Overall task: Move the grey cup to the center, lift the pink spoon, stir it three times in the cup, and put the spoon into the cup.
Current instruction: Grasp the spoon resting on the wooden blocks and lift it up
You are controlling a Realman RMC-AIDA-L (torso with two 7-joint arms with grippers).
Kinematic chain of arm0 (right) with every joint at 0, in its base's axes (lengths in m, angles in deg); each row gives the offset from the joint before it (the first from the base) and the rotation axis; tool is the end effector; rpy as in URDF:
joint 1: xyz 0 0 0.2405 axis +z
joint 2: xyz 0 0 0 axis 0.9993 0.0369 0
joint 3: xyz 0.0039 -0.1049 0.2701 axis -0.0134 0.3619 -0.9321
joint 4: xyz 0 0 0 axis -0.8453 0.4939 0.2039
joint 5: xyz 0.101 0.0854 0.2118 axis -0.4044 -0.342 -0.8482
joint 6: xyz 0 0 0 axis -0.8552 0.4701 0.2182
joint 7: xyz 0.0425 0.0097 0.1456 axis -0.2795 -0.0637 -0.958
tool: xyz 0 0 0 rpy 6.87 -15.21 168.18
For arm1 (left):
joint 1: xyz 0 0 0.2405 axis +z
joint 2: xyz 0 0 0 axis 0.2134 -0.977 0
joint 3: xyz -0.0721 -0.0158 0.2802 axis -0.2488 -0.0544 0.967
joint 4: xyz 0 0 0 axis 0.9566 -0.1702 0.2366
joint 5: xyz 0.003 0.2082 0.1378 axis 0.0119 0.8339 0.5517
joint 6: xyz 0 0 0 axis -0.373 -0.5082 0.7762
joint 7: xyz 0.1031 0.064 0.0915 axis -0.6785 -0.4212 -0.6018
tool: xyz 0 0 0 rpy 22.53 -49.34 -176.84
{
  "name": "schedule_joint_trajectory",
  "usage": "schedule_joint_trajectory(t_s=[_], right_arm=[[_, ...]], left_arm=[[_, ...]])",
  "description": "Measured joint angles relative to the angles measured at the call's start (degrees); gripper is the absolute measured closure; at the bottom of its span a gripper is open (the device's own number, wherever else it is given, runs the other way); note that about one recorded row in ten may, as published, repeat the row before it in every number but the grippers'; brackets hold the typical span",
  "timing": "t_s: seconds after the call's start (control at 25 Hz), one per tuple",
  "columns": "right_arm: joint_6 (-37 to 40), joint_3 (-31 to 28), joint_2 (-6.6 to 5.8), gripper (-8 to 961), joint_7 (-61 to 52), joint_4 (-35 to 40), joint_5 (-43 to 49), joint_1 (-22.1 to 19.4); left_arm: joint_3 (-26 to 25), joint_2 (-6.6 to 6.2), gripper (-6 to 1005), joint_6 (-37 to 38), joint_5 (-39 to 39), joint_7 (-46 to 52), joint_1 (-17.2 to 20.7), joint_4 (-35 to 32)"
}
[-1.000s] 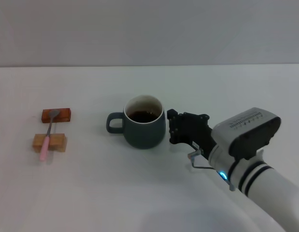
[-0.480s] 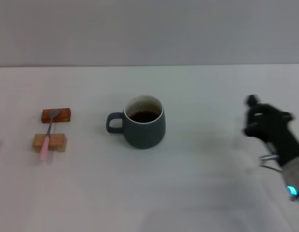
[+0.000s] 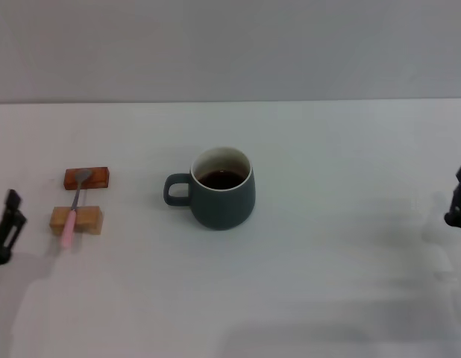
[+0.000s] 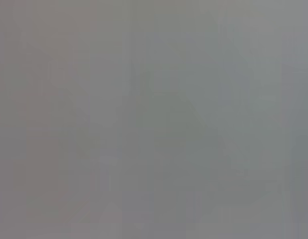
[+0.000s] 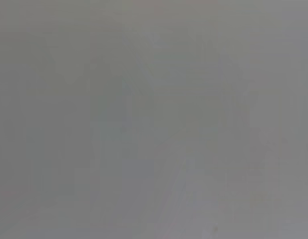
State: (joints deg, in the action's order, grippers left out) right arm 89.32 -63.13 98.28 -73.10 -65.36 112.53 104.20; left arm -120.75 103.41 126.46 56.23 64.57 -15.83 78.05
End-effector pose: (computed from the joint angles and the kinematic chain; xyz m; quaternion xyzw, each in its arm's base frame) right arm 0.3890 0.3063 -0.0854 -0.6776 0.2618 0.2906 0.6228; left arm -0.4235 0.2361 -0.0423 -0.6538 -0.2295 -0.3130 0.6495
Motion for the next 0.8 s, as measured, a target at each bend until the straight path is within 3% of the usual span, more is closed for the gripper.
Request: schedule_joint_trajectory(t_s=[0.36,0.8], right_arm=[[0.62,-3.08,-0.07,953,0.05,2.44,-0.36,-1.19],[0.50,-4.29,-0.16,953,0.05,4.84,-3.02,-1.22]], left_arm=[[5.97,0.35,166,-0.55,-0.01,0.22,-0.47,0.57],[8.71,0.40,166,-3.33,-0.01,-0.25,-0.88,0.75]])
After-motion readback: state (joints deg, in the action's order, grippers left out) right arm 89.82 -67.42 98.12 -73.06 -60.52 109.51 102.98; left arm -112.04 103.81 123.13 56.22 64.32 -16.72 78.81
